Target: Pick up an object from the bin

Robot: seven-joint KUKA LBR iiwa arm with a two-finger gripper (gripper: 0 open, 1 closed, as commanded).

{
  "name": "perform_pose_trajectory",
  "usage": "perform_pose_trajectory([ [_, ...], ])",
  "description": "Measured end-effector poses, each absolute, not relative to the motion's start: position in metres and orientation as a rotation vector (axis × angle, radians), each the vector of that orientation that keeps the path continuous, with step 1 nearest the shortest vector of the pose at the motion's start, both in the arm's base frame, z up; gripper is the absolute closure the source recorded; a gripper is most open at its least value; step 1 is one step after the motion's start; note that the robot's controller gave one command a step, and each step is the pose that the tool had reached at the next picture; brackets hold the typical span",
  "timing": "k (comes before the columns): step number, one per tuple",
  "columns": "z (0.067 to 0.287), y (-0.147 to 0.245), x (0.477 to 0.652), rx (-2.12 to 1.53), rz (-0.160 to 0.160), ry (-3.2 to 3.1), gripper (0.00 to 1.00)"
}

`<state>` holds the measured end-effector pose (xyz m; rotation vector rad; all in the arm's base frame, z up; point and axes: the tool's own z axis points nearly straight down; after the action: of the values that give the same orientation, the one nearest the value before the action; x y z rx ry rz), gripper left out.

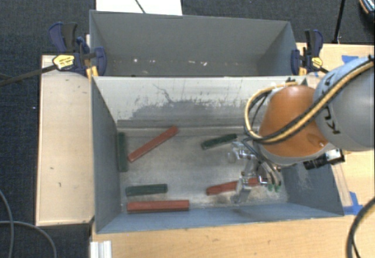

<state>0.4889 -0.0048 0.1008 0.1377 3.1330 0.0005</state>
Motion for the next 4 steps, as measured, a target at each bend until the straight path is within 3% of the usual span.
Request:
perform_pose_trajectory([
  [1, 0.102, -0.01, 0.494, 0.091, 0.0, 3.133, 0.0],
  [2, 0.069, -0.019, 0.499, -0.096, 0.0, 3.142, 0.0],
  [3, 0.07, -0.019, 0.499, -0.088, 0.001, 3.141, 0.0],
  [4, 0.07, -0.019, 0.499, -0.083, 0.002, 3.142, 1.0],
])
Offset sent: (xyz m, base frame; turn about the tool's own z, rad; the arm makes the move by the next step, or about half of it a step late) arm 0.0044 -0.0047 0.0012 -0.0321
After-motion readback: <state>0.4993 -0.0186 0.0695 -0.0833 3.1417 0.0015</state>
